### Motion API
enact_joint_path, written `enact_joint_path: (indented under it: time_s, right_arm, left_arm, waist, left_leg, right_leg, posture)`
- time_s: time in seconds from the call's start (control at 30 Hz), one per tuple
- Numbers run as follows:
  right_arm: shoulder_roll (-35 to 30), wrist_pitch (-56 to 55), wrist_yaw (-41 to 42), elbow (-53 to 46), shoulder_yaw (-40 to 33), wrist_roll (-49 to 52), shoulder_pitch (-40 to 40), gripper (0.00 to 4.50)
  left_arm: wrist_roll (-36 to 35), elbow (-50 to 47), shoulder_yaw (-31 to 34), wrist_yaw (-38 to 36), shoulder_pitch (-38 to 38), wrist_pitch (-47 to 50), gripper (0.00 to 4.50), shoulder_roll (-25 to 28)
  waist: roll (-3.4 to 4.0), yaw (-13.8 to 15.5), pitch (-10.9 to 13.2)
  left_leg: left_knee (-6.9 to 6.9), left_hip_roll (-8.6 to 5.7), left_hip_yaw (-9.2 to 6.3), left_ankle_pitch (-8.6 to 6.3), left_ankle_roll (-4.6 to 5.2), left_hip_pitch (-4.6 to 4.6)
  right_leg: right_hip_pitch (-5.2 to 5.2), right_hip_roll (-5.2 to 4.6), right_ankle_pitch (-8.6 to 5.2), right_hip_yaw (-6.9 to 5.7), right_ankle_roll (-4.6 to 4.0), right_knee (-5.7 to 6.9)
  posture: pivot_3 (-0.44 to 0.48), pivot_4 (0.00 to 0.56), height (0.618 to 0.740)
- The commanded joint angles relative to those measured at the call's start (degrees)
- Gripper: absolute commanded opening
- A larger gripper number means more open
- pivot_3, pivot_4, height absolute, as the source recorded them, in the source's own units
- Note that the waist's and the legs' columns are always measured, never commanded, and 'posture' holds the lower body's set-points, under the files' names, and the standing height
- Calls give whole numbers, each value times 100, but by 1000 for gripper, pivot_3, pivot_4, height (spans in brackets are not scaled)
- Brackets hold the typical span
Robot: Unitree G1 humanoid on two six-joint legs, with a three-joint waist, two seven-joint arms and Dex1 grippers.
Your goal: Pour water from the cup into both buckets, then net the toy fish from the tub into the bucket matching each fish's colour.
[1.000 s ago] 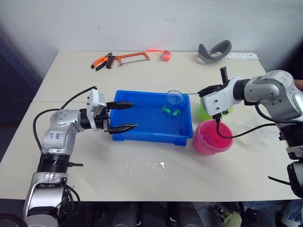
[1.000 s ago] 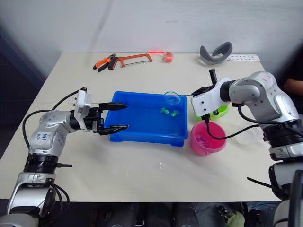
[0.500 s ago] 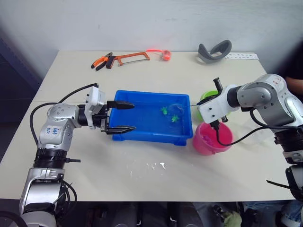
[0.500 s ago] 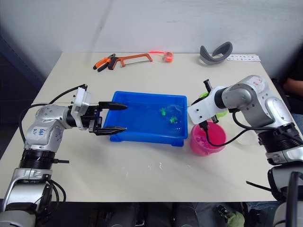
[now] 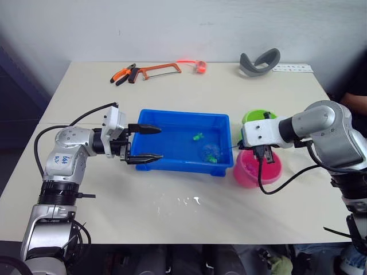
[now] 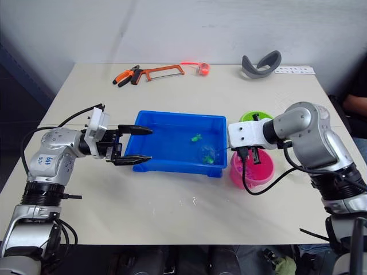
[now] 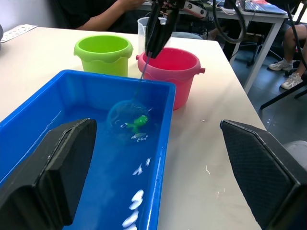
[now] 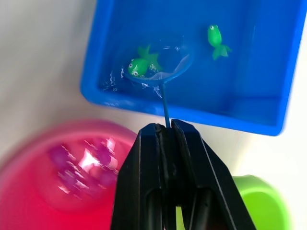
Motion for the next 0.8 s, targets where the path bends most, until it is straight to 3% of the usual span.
enact_joint_path:
  time_s: [0.03,0.3,0.8]
  right_arm:
    - [-116,1185,271,-475,-297,674,30,0]
    - [-220,2732,351,-27,-495,1713,-173,0]
    - [-116,3345,-373,883,-733,2308,-635,0]
  left_arm:
    - [-74,-155,123,6,38,-26,4486,68]
    - [-71,-152,116,50,98,-90,4486,3]
    - [-68,-213,67,159,147,-116,4486,-146]
  waist:
    - [0,0,0]
    - [0,1,0]
    - [0,-1,0]
  left_leg:
    - [0,0,0,0,0,0]
    - [0,-1,-1,0,0,0]
    - [0,-1,1,-1,-1,0]
  right_leg:
    - [0,0,0,0,0,0]
    - [0,-4,0,1,0,-1]
    - [-1,-4,0,0,0,-1]
  posture:
    - [0,150,740]
    - [0,150,740]
    - [0,150,740]
